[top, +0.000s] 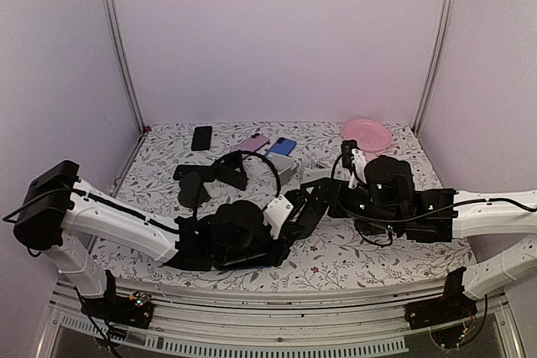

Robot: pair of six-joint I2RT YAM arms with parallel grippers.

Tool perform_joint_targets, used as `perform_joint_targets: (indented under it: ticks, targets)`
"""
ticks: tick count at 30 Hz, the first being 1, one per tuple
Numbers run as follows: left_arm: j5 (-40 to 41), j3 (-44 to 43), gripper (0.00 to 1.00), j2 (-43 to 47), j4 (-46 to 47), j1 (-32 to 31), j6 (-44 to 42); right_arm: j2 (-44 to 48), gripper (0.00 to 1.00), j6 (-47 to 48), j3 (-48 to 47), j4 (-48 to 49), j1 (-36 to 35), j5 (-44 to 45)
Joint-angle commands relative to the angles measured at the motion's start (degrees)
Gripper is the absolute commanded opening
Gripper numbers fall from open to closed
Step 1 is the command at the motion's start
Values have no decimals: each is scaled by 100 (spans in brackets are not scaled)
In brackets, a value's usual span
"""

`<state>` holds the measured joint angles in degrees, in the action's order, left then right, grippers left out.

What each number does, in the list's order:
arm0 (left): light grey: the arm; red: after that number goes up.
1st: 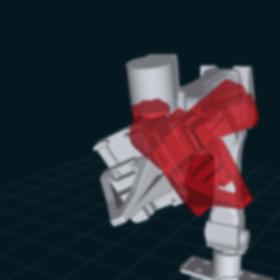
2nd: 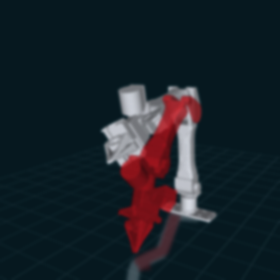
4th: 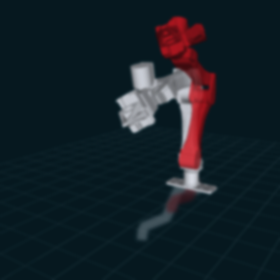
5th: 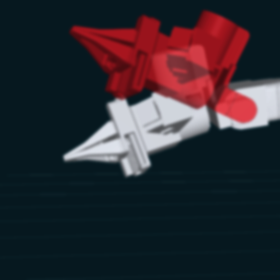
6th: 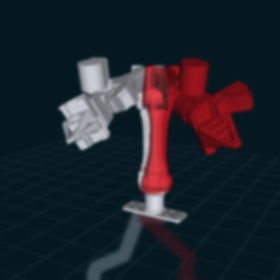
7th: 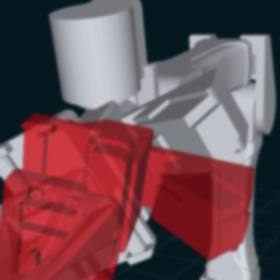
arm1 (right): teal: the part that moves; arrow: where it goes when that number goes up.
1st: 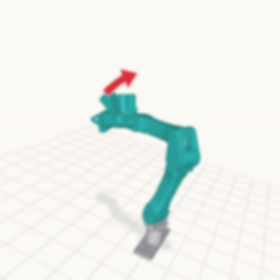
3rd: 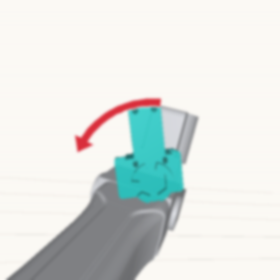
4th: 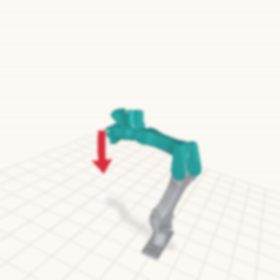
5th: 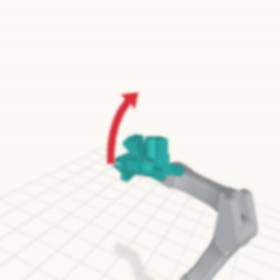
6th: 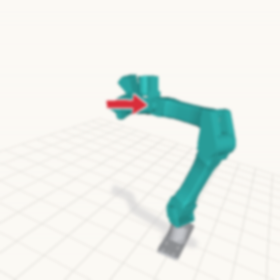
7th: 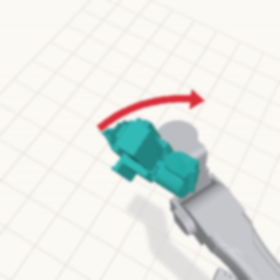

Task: Place the phone on the phone stand
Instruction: Pass from the left arm to the right

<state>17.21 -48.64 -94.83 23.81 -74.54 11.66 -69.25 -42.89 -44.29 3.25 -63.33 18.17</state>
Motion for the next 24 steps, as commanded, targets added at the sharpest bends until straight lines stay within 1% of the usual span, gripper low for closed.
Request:
perform_joint_targets:
  ticks: [1,10,18,24]
  targets:
    - [183,-143,0,-108,423,-155,-1,-115,37,-165,-159,159,-46,35]
    - [328,232,0,192,596,-166,86,-360,36,-105,-589,-263,-47,-51]
    - [322,233,0,234,700,-166,-61,-365,32,-22,-989,-833,-46,155]
    - [294,112,0,219,795,-156,-159,-262,28,-183,-1029,-1092,-44,263]
